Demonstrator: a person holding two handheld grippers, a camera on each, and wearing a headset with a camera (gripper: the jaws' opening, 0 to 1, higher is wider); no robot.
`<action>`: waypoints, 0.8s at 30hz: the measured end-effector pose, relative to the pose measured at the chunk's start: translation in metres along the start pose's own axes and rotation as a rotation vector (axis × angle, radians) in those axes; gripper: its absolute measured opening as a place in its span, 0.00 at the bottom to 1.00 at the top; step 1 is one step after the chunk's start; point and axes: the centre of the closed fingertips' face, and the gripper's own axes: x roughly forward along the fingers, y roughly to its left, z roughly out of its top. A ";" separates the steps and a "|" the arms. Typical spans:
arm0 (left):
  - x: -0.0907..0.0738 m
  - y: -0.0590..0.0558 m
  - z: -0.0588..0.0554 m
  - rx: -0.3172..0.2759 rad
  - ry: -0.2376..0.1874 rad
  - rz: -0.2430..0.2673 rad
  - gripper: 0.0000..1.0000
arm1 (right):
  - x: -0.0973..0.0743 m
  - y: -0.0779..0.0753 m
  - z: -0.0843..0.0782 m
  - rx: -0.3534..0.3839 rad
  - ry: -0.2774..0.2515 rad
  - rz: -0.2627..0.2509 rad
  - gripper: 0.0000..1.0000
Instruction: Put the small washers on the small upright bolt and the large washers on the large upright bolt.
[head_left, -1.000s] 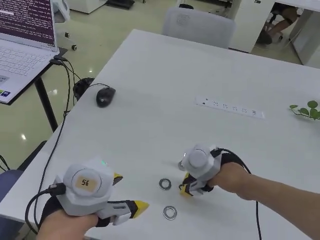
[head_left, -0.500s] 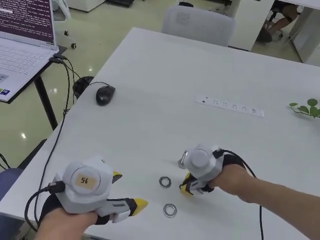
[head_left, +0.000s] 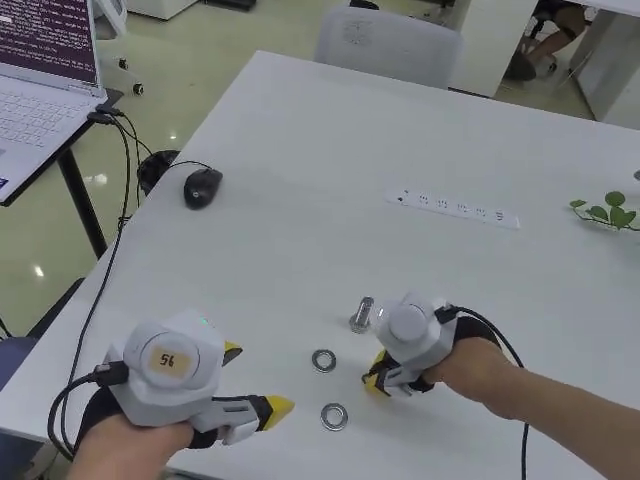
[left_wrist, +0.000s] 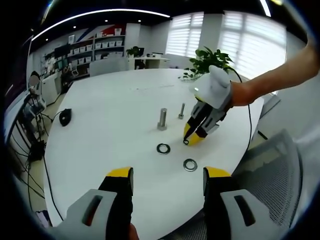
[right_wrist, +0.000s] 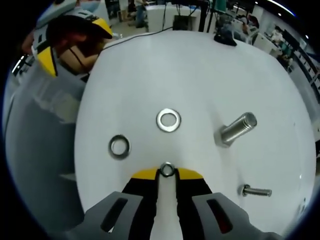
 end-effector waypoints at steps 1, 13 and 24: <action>0.000 0.000 0.000 0.000 0.000 -0.001 0.56 | -0.002 -0.001 -0.001 0.014 -0.009 -0.006 0.14; 0.003 -0.002 0.003 0.011 -0.001 -0.010 0.56 | -0.007 0.002 -0.023 0.096 -0.011 -0.025 0.14; 0.005 -0.005 0.006 0.018 -0.004 -0.018 0.56 | -0.014 -0.004 -0.035 0.172 -0.031 -0.052 0.14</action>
